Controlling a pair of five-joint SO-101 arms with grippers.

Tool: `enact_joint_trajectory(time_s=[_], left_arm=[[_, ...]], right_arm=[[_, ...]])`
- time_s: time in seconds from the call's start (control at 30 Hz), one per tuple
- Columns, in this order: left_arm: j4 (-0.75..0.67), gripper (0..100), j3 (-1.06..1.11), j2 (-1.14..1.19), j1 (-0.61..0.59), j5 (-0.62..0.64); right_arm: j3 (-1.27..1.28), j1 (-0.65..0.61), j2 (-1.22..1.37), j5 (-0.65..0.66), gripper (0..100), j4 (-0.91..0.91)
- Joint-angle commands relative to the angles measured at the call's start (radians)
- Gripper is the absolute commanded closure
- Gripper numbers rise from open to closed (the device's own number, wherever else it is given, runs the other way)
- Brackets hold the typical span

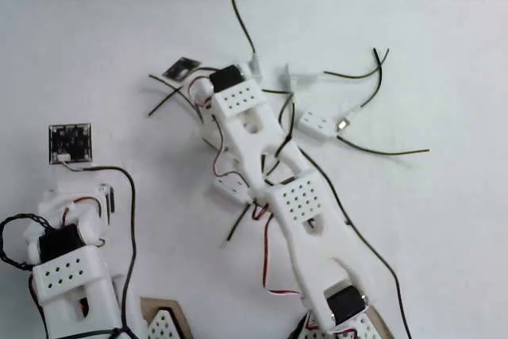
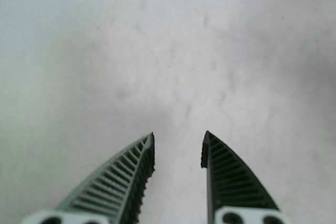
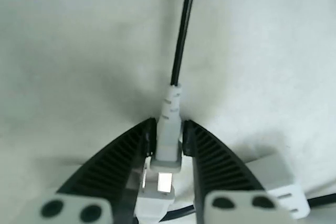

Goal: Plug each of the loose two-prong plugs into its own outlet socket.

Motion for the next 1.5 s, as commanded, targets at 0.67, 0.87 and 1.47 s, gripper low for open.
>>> enact_joint_trajectory(time_s=[0.67,0.87,1.47], left_arm=[[-0.021,84,-0.003,-0.016,0.016,0.005],[-0.021,84,-0.003,-0.016,0.016,0.005],[-0.021,84,-0.003,-0.016,0.016,0.005]], right_arm=[[-0.127,0.039,0.038,0.011,90.9,0.042],[-0.126,0.054,0.016,0.012,90.7,0.047],[-0.12,0.068,-0.01,0.012,90.7,0.048]])
